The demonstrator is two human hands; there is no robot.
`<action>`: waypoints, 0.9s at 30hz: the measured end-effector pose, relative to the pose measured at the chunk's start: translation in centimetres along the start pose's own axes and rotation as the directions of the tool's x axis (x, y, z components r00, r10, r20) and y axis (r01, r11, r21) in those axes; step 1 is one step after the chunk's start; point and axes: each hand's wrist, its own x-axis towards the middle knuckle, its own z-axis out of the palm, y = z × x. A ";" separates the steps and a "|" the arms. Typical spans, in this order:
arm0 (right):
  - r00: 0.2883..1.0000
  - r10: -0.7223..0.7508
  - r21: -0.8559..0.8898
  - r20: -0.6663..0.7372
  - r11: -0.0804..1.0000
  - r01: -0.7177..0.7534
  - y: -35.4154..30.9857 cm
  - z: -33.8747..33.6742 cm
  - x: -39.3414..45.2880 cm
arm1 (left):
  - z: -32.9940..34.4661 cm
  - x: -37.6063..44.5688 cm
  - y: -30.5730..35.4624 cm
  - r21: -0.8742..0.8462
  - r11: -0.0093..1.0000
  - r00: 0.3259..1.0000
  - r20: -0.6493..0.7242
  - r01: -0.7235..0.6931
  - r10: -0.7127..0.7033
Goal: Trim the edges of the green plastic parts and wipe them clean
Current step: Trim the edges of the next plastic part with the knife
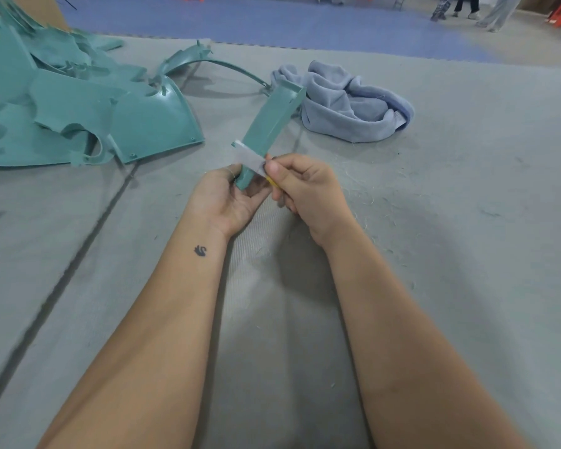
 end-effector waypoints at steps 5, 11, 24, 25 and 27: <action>0.981 0.008 0.119 -0.192 0.993 0.015 0.1 -0.6 0.4 | -0.1 0.2 0.0 0.035 0.999 1.000 -0.002 0.001 -0.001; 0.999 0.008 -0.043 0.047 0.999 -0.006 0.2 -0.2 0.0 | -0.1 0.1 0.0 -0.062 0.998 1.000 0.019 -0.006 0.008; 0.970 0.037 0.180 -0.241 0.984 0.008 0.3 -1.1 0.5 | 0.1 0.0 -0.1 -0.003 1.000 1.000 -0.005 -0.001 0.001; 0.951 0.060 0.252 -0.305 0.968 0.020 0.2 -1.5 0.6 | 0.0 0.0 -0.1 -0.004 1.000 1.000 0.001 -0.003 0.003; 0.914 0.106 0.356 -0.393 0.933 0.045 0.0 -2.5 0.7 | 0.0 -0.1 -0.2 -0.013 1.000 1.000 0.015 -0.010 0.010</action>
